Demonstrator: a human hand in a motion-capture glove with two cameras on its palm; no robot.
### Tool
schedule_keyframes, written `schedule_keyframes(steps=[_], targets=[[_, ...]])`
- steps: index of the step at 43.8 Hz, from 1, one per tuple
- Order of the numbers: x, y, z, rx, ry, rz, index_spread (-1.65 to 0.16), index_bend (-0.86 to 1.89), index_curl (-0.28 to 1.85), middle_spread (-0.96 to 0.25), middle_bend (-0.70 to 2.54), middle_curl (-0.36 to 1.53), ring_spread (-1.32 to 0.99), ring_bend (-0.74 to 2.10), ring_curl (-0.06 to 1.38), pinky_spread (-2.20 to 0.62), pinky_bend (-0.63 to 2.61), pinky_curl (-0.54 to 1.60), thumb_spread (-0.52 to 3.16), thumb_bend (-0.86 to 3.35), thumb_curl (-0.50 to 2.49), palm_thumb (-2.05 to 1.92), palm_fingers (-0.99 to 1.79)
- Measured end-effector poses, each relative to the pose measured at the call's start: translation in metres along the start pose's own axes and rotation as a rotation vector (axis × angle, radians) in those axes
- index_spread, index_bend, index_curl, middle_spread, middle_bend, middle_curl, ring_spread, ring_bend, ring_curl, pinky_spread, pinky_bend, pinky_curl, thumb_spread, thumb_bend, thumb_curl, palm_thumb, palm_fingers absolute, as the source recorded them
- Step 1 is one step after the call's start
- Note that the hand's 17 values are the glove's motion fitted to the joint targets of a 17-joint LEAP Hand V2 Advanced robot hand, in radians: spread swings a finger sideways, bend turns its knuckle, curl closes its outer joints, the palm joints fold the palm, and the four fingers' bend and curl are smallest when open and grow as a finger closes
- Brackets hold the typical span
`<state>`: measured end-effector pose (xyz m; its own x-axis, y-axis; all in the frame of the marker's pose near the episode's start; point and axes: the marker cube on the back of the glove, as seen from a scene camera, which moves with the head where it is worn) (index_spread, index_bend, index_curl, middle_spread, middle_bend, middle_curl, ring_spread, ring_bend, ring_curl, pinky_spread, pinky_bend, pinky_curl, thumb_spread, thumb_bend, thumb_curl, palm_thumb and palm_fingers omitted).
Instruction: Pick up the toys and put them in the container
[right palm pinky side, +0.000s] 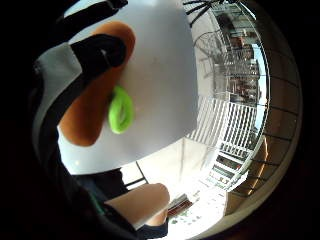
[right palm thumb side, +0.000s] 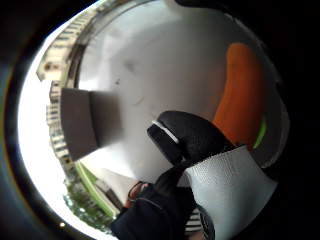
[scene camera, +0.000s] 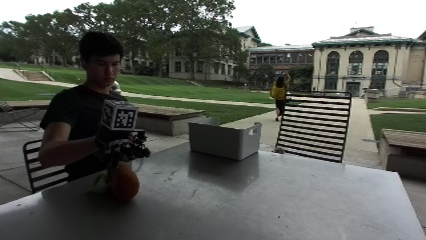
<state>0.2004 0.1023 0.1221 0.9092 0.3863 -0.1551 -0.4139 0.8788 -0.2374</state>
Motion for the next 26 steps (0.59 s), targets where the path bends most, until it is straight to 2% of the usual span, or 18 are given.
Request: schedule_keyframes(steps=[12,14,17,18,20,26], targets=[[0.024,-0.013,0.038,-0.071,-0.028,0.076,-0.36,0.09,0.24,0.0,0.11,0.28,-0.07,1.21,0.33,-0.1,1.45,0.37,1.23,0.0,0.28,0.09,-0.02],[0.024,-0.015,0.041,-0.072,-0.05,0.071,-0.36,0.1,0.23,0.01,0.12,0.27,-0.08,1.26,0.34,-0.11,1.46,0.37,1.24,0.0,0.29,0.09,-0.03],[0.022,-0.018,0.046,-0.076,-0.086,0.059,-0.36,0.08,0.21,0.0,0.09,0.25,-0.15,1.47,0.39,-0.15,1.48,0.37,1.26,0.01,0.3,0.14,0.07],[0.022,-0.019,0.047,-0.081,-0.096,0.052,-0.36,0.1,0.22,0.01,0.12,0.25,-0.14,1.41,0.37,-0.14,1.48,0.37,1.26,0.01,0.29,0.14,0.01],[0.02,-0.023,0.05,-0.098,-0.112,0.031,-0.36,0.03,0.19,0.0,0.06,0.23,-0.21,1.67,0.44,-0.2,1.55,0.38,1.29,0.04,0.3,0.19,0.18],[0.017,-0.032,0.058,-0.174,-0.141,-0.034,-0.34,0.01,0.14,0.02,0.02,0.17,-0.28,1.86,0.48,-0.31,1.7,0.41,1.35,0.18,0.37,0.45,0.2]])
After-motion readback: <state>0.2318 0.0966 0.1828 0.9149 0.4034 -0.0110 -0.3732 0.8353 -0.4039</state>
